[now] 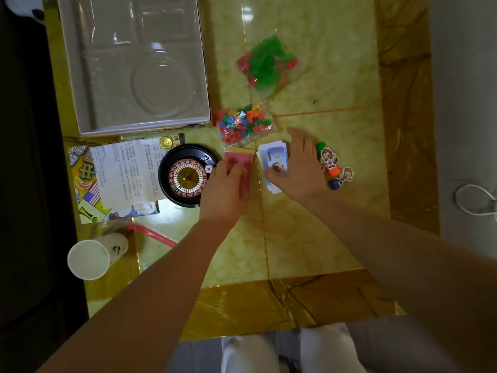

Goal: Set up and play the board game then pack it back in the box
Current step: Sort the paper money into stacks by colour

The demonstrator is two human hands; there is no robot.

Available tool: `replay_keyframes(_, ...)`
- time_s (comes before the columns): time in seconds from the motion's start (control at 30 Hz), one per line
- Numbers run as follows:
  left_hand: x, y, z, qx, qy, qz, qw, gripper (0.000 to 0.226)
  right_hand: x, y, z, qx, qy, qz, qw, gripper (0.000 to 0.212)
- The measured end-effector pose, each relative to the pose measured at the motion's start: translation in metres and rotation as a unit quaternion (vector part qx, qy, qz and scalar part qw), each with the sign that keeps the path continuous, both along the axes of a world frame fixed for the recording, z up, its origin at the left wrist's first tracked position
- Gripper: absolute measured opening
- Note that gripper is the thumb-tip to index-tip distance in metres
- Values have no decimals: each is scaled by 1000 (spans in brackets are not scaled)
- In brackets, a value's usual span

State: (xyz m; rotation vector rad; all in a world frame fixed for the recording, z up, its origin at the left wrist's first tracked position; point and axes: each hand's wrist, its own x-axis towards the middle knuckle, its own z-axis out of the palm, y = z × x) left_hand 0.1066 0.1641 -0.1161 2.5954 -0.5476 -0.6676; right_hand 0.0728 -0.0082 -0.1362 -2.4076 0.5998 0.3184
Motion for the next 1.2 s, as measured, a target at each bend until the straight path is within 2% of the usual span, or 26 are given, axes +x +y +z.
replay_keyframes(0.07, -2, -1, 3, -8, 8, 8, 1000, 27, 0, 10, 1, -46, 31, -30, 998, 92)
replay_keyframes(0.17, -4, -4, 4, -1, 23, 30, 999, 25, 2, 26, -3, -110, 109, 9, 988, 91)
replay_keyframes(0.33, -8, -8, 1, 19, 56, 30, 998, 32, 16, 27, -17, -196, 155, 67, 966, 68)
replay_keyframes(0.47, -9, -10, 1, 2, 75, 58, 995, 35, 15, 24, -19, -210, 168, 89, 959, 68)
replay_keyframes(0.63, -7, -9, 1, -15, 100, 71, 992, 38, 11, 23, -21, -205, 184, 33, 961, 72)
replay_keyframes(0.77, -5, -8, 2, -23, 107, 75, 991, 37, 9, 23, -17, -214, 160, 71, 961, 71)
replay_keyframes(0.97, -4, -8, 3, -25, 107, 80, 991, 36, 7, 21, -7, -136, 143, 34, 980, 73)
replay_keyframes(1.07, -4, -8, 4, -28, 109, 78, 991, 37, 8, 21, -4, -130, 156, 20, 979, 72)
replay_keyframes(1.2, -3, -8, 4, -33, 115, 78, 990, 38, 10, 21, -1, -158, 147, 60, 975, 67)
